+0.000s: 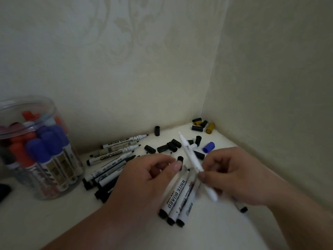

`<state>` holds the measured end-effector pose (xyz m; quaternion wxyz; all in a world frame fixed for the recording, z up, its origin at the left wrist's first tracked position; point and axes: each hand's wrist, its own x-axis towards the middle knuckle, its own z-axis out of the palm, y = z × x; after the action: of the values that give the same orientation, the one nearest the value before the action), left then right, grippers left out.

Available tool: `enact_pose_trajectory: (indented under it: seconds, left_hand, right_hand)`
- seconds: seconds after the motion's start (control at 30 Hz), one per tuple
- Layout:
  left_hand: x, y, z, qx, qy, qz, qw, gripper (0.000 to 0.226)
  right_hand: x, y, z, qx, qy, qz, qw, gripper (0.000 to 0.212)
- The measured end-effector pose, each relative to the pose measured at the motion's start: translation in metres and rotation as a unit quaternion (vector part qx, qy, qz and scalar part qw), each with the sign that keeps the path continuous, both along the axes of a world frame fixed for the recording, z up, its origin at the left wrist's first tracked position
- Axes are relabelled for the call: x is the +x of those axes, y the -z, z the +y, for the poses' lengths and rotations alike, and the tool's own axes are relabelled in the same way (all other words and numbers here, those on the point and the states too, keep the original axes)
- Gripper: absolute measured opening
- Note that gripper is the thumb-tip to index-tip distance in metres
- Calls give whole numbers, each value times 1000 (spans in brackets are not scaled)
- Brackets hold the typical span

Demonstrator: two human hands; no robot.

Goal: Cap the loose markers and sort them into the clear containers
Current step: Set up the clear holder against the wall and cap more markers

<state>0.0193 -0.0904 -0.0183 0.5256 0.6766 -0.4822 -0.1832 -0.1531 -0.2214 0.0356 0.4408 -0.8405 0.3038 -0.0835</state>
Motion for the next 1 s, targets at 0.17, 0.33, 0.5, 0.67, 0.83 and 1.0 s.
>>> enact_pose_trajectory:
  seconds: [0.17,0.33,0.5,0.67,0.83,1.0]
  left_hand:
    - [2,-5,-4,-32,55,135,989,18]
    - [5,0,-6,-69,73,306,947,13]
    - [6,-8,-6,-95,45,399,911,14]
    - [8,-8,-8,-68,11,410,909,20]
    - [11,-9,-10,-75,-3,467,881,18]
    - [13,-10,-9,-69,14,450,890,18]
  right_hand:
    - [19,22,20,19,-49,-106,993,13]
    - [21,25,19,-22,-64,-118,991,22]
    - [18,23,-18,-184,47,-51,980,11]
    - [33,10,-44,-220,-2,115,969,21]
    - [46,7,-48,-208,-52,167,962,18]
    - [46,14,-52,-212,-21,143,967,18]
